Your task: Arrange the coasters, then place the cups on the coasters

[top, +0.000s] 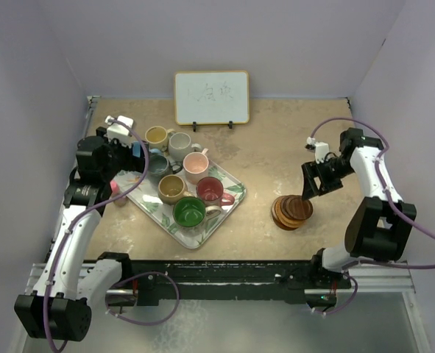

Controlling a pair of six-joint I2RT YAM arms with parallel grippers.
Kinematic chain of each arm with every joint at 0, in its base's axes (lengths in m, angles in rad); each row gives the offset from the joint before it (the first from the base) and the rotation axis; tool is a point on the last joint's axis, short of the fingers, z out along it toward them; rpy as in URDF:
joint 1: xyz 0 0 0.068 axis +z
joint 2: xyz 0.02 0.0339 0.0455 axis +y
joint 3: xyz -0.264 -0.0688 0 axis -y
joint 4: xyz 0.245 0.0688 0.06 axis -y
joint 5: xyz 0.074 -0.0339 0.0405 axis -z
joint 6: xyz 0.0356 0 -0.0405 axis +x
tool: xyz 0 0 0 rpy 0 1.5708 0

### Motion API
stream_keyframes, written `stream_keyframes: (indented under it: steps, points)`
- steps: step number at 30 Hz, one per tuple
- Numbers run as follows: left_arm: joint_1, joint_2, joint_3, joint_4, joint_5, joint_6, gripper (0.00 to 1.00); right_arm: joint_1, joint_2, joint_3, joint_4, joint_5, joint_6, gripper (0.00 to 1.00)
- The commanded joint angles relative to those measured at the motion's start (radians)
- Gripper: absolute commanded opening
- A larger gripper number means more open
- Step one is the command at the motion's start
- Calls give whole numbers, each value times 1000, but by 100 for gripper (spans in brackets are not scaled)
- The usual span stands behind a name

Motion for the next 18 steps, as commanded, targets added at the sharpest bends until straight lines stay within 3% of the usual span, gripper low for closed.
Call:
stream_keyframes:
  steps: [1, 18]
  points:
    - [9, 7, 16, 62, 29, 3, 97, -31, 43, 44, -57, -89, -65, 76]
    - [10, 27, 20, 74, 38, 4, 97, -92, 225, 25, -90, -163, -179, 62]
